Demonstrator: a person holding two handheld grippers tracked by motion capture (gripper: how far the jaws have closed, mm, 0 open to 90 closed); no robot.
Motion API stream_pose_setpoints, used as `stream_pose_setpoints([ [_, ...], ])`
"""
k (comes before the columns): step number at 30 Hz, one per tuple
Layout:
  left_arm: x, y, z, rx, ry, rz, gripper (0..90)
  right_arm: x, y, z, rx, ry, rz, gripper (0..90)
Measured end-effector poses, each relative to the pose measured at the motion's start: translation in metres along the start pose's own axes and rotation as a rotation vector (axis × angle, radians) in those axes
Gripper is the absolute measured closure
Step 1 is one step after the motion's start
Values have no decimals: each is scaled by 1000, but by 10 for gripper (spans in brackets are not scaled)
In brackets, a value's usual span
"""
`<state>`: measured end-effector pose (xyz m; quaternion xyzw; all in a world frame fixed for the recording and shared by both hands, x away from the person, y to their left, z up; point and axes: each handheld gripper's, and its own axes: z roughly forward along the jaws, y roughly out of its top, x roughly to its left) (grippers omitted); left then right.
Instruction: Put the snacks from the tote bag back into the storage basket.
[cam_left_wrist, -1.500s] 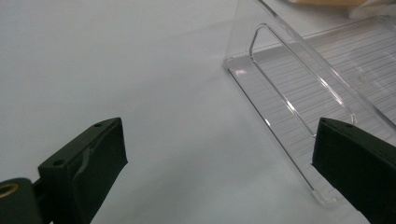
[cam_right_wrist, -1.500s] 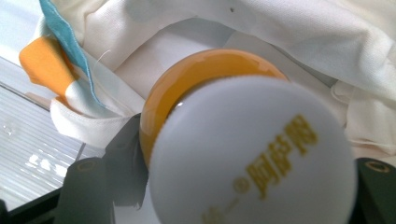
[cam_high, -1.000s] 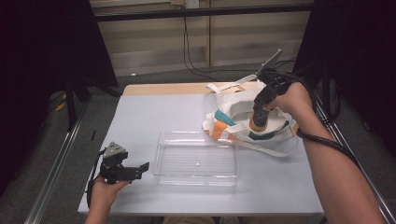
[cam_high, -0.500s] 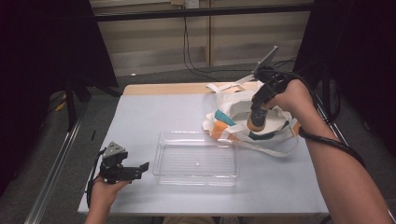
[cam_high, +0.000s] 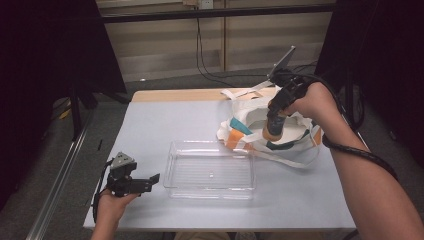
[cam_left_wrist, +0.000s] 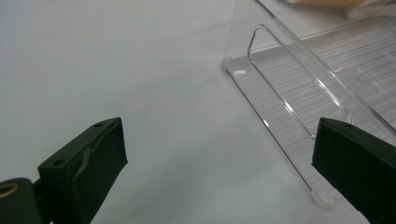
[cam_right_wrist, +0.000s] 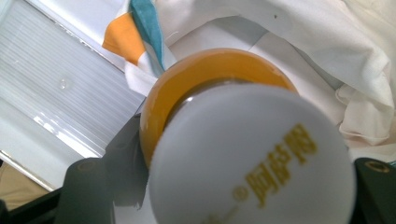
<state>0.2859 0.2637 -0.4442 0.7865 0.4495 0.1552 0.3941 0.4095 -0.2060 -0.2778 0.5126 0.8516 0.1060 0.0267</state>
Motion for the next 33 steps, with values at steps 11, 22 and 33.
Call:
stream_pose_setpoints([
  [11, 0, 0, 0, -1, 0, 3, 28, 8, 3, -12, -5, 6, -6, 304],
  [22, 0, 0, -1, -6, -1, 0, 28, 21, 5, -13, -19, 24, -24, 304],
  [33, 2, -1, -2, -2, 4, -2, 28, 30, 6, -17, -20, 20, -37, 304],
])
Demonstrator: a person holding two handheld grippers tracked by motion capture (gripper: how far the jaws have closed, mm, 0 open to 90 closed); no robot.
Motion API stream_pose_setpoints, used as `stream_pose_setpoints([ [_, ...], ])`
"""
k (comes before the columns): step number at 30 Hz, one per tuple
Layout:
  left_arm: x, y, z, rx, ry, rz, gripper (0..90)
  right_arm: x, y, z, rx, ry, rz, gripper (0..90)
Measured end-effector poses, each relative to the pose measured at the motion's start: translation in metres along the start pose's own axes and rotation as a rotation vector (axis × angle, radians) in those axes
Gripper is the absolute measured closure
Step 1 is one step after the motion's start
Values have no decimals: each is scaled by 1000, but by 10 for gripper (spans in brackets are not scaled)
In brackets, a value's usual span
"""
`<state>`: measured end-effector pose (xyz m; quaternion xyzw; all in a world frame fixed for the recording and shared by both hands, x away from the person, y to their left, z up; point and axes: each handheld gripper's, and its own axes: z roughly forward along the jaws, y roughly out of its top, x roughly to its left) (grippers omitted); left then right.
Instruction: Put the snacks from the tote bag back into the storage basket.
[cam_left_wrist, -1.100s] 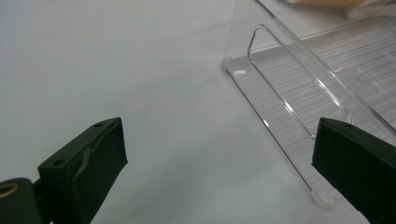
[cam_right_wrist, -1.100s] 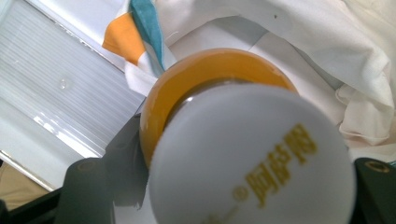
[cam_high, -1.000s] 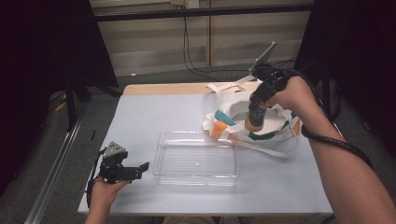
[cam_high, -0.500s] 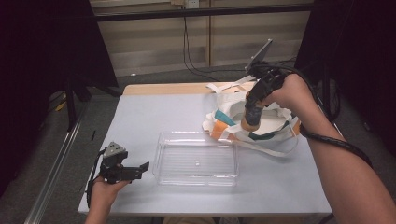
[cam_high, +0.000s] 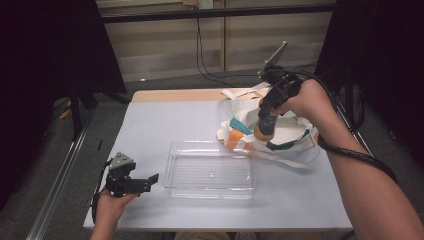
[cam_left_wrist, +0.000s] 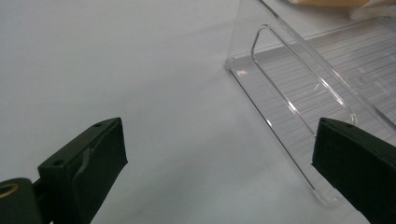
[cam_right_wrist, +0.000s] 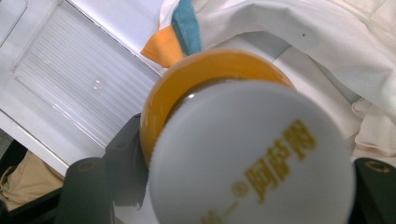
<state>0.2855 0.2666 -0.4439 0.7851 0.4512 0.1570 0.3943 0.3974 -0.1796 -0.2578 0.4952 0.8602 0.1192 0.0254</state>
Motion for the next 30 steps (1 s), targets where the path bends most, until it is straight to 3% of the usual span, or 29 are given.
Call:
stream_pose_setpoints([
  [8, -1, 1, 0, 2, -2, 4, 28, 6, 0, -2, 26, 1, 0, 304],
  [30, -1, 1, 0, -3, -1, 3, 28, 32, 8, 2, 27, 23, -74, 303],
])
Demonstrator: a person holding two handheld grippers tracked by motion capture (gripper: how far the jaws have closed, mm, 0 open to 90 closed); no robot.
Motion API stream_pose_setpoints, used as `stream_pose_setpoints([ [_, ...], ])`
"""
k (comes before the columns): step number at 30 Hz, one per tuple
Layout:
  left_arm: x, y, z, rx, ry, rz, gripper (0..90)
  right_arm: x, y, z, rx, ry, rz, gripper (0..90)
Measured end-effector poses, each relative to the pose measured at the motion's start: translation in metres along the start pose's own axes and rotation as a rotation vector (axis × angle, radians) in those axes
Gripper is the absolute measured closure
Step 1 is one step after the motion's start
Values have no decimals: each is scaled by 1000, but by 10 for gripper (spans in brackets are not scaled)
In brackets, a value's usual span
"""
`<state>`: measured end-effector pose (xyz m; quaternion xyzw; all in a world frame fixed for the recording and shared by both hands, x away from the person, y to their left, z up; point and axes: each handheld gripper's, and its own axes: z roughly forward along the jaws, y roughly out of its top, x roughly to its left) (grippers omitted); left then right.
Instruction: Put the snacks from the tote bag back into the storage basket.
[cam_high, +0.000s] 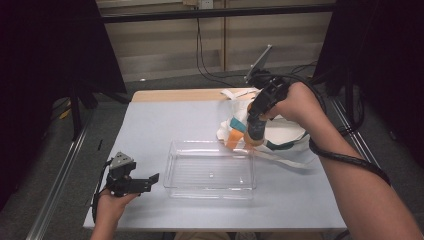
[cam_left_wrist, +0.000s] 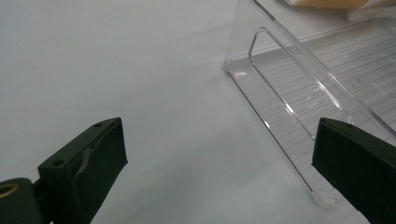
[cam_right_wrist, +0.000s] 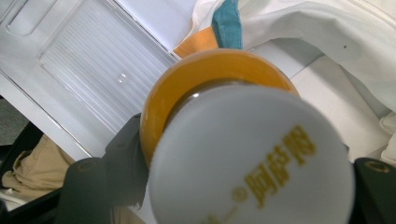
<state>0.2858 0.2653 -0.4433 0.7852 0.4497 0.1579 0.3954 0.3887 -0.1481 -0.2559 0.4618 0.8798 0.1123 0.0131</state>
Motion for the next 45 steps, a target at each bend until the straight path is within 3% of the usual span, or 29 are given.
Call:
stream_pose_setpoints([
  [24, -1, 0, 2, 5, -4, 2, 28, 9, 5, 1, -4, 2, -19, 304],
  [45, 0, 1, 1, 3, -8, 4, 28, 14, 4, 18, 15, 21, -28, 304],
])
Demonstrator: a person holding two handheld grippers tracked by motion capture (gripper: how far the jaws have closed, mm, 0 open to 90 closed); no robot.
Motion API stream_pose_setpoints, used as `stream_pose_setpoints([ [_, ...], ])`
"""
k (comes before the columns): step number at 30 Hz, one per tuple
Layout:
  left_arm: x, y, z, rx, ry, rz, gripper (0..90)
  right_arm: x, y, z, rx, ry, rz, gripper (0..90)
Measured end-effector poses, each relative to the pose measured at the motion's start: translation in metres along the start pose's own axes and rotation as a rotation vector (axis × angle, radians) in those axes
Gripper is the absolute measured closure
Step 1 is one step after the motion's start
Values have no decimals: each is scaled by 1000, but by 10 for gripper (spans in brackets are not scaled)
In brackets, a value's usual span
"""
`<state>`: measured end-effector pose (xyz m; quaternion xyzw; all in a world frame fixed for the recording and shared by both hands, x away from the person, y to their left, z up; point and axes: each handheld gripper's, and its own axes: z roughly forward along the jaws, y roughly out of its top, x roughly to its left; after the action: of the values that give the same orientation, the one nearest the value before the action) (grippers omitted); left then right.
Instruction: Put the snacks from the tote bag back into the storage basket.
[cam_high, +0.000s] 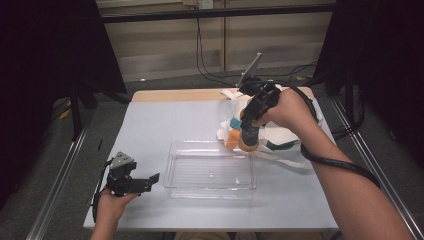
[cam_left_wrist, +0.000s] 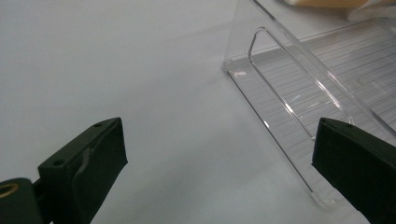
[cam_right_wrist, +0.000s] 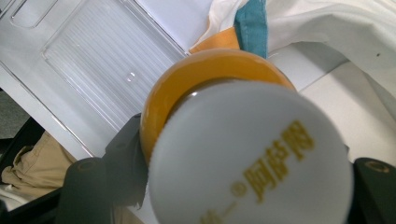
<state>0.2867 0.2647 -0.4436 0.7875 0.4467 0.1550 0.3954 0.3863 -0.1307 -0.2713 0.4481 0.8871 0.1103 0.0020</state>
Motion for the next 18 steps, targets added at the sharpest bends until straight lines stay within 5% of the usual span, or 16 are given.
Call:
stream_pose_setpoints([
  [18, 1, 1, 1, -4, 5, -3, 28, 9, 4, 8, -6, 10, -18, 304],
])
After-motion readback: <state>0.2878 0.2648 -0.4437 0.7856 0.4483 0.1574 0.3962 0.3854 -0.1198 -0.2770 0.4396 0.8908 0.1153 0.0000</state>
